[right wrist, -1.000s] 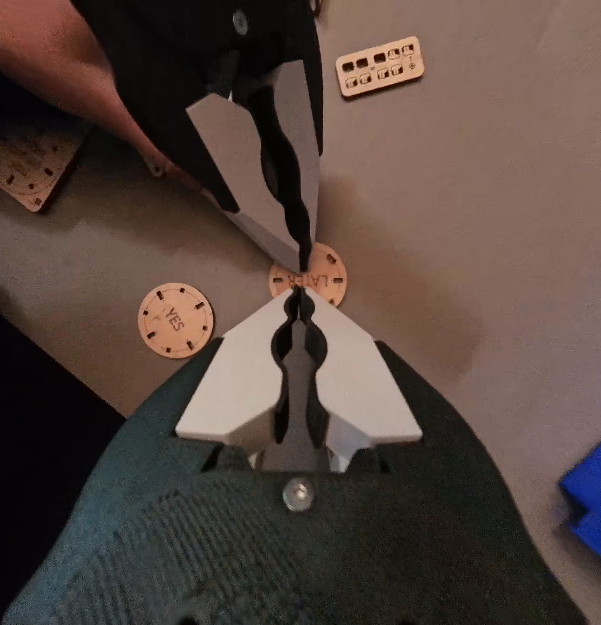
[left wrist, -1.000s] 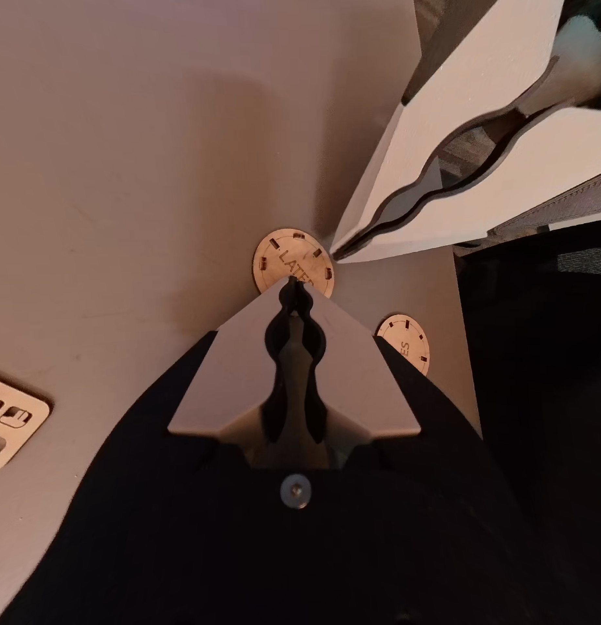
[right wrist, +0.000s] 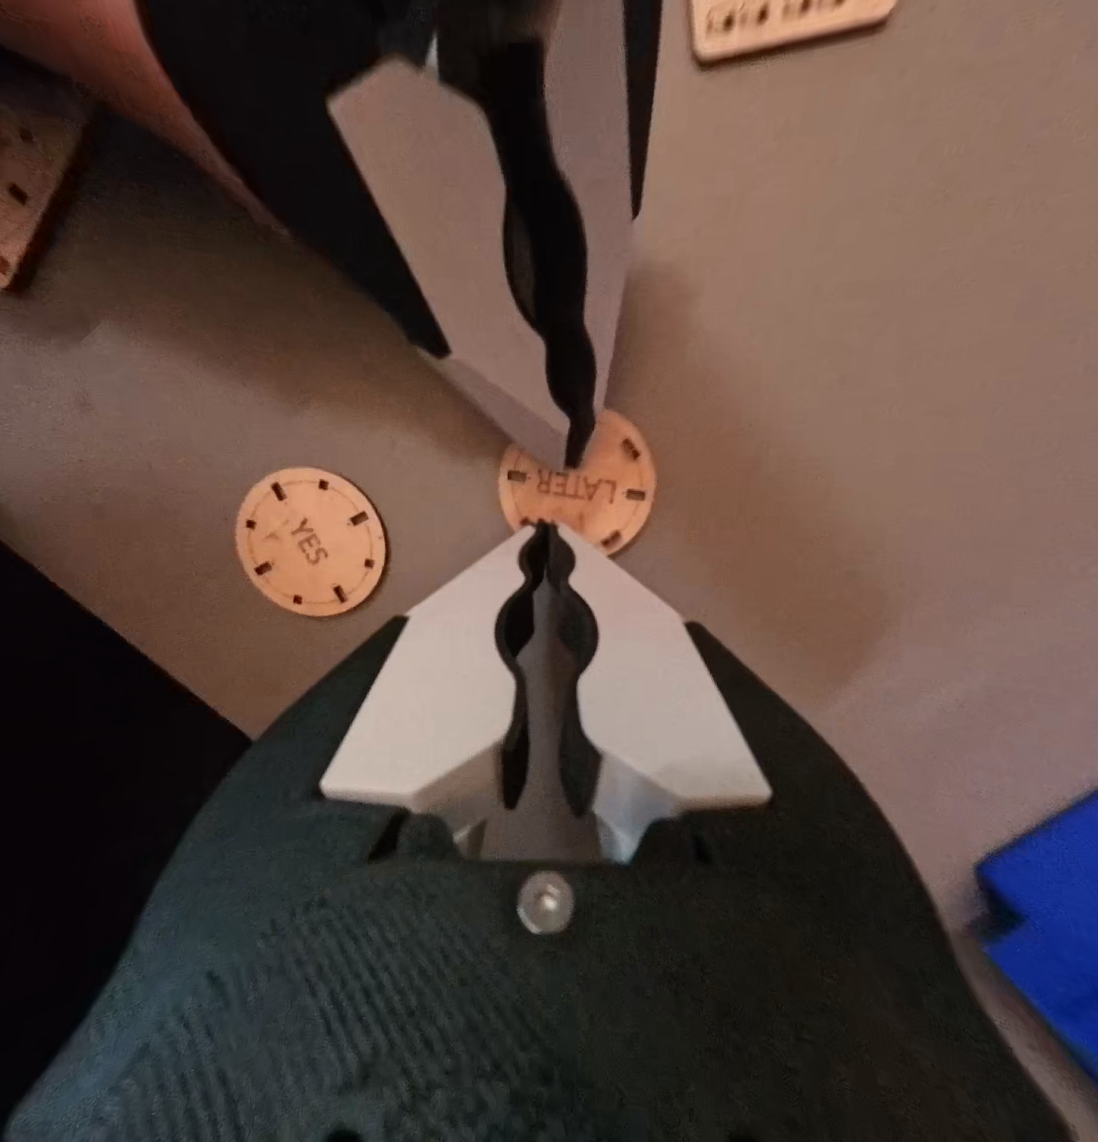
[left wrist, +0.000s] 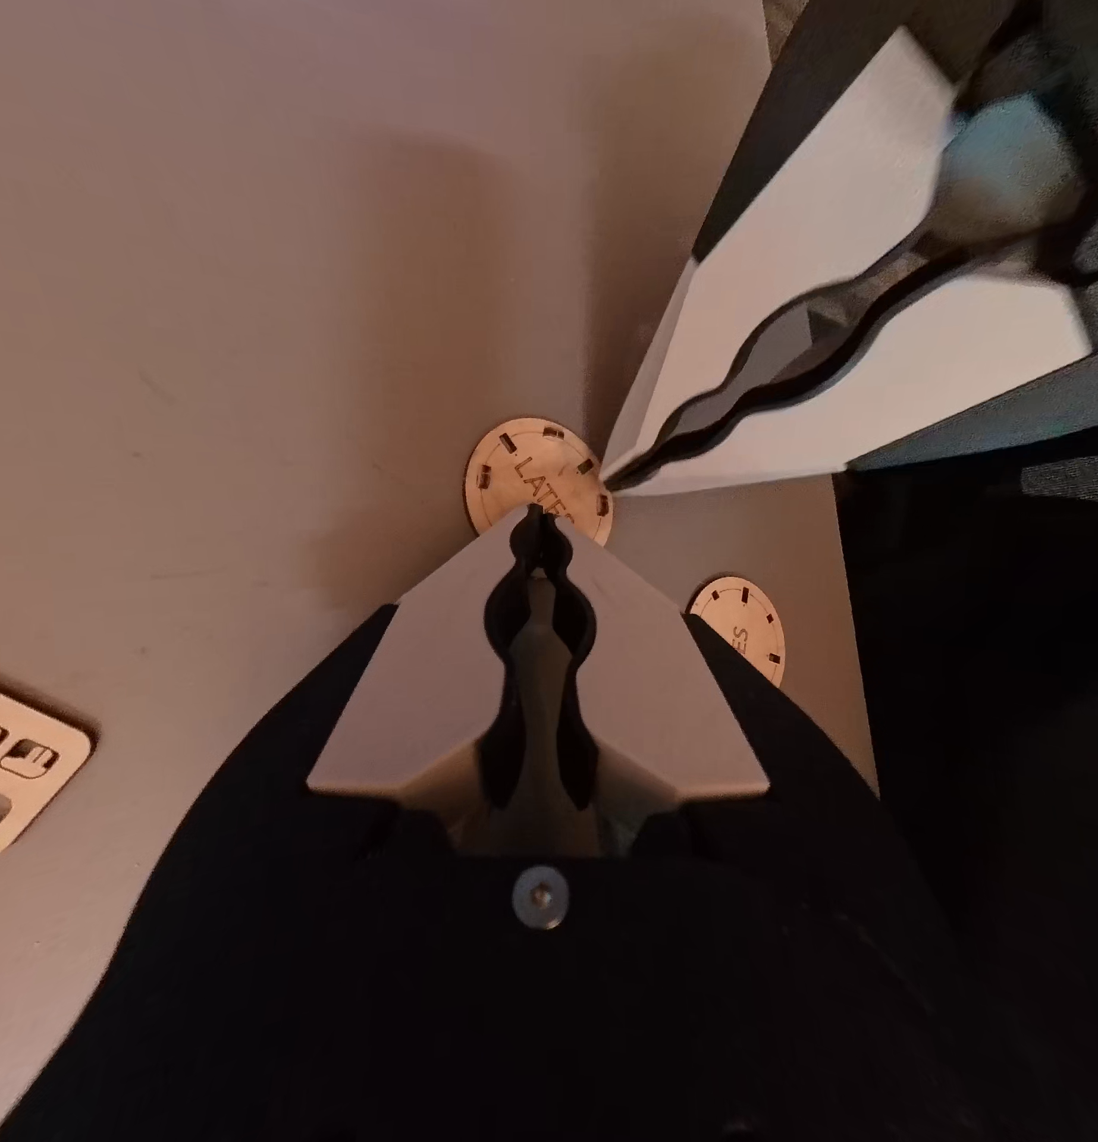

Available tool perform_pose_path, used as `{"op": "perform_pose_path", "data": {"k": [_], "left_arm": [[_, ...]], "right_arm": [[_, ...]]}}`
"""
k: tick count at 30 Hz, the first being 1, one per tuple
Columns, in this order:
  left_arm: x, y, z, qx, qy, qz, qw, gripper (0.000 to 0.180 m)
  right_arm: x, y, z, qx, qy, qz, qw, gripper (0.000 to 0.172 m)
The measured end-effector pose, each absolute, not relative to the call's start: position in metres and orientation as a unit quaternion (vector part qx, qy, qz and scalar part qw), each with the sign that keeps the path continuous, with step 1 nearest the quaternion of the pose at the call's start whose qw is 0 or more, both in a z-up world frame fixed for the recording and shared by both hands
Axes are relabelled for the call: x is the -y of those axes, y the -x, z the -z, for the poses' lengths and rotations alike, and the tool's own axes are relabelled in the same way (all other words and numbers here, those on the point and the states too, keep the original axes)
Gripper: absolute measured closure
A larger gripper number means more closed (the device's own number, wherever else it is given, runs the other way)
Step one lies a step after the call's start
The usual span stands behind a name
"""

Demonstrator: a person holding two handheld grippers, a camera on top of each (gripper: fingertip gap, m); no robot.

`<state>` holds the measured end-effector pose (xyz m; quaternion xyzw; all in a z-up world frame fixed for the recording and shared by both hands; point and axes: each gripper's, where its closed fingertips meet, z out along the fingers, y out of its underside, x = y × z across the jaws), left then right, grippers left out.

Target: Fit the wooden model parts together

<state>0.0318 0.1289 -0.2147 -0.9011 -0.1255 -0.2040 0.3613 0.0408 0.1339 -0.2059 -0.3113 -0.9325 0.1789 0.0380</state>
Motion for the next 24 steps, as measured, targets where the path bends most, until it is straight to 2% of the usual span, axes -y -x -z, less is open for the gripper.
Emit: {"op": "perform_pose_path", "data": {"k": [3,6,11,17,22,24], "left_arm": [[-0.129,-0.032,0.215,0.127,0.898,0.212,0.363,0.180],[-0.129,-0.032,0.214,0.127,0.897,0.214,0.365,0.180],[-0.129,-0.032,0.215,0.128,0.896,0.218,0.366,0.180],[-0.129,-0.032,0.214,0.127,0.896,0.218,0.366,0.180],[-0.129,-0.032,0.214,0.128,0.894,0.222,0.367,0.180],[-0.129,-0.032,0.214,0.128,0.894,0.222,0.367,0.180]], "right_arm": [[-0.124,-0.032,0.189,0.916,0.324,-0.232,0.036,0.172],[-0.117,-0.045,0.203,0.938,0.261,-0.226,0.024,0.172],[-0.118,-0.054,0.202,0.966,0.143,-0.205,0.061,0.147],[-0.130,-0.049,0.213,0.977,0.100,-0.166,0.083,0.152],[-0.128,-0.049,0.216,0.979,0.078,-0.168,0.090,0.166],[-0.129,-0.048,0.216,0.981,0.063,-0.158,0.097,0.166]]}}
